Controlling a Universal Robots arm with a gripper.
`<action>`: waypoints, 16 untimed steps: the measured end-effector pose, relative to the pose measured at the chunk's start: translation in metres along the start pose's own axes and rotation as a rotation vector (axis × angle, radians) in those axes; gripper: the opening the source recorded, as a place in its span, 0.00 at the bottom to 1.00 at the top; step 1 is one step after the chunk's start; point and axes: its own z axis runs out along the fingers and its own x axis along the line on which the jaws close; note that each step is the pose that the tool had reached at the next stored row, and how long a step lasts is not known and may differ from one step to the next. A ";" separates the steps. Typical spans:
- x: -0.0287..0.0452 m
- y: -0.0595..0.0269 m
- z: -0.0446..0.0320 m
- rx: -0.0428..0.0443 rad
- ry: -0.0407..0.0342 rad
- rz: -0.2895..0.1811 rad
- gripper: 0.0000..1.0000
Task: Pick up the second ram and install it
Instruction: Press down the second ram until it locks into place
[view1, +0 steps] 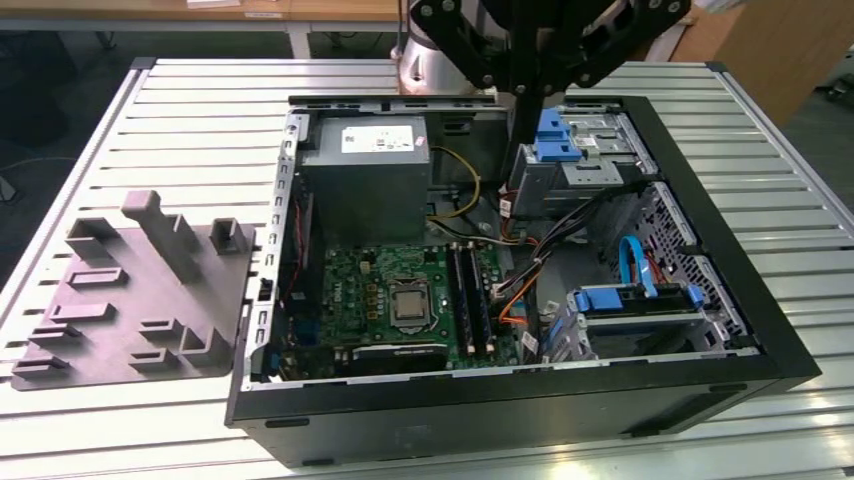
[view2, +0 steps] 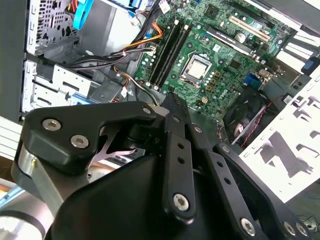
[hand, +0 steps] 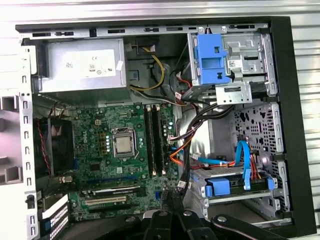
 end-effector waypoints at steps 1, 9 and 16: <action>0.0001 -0.0001 0.0018 0.0000 0.0000 0.000 0.10; 0.0014 -0.0012 0.0164 0.0000 0.0000 0.000 0.10; 0.0025 -0.0021 0.0292 0.0000 0.0000 0.000 0.10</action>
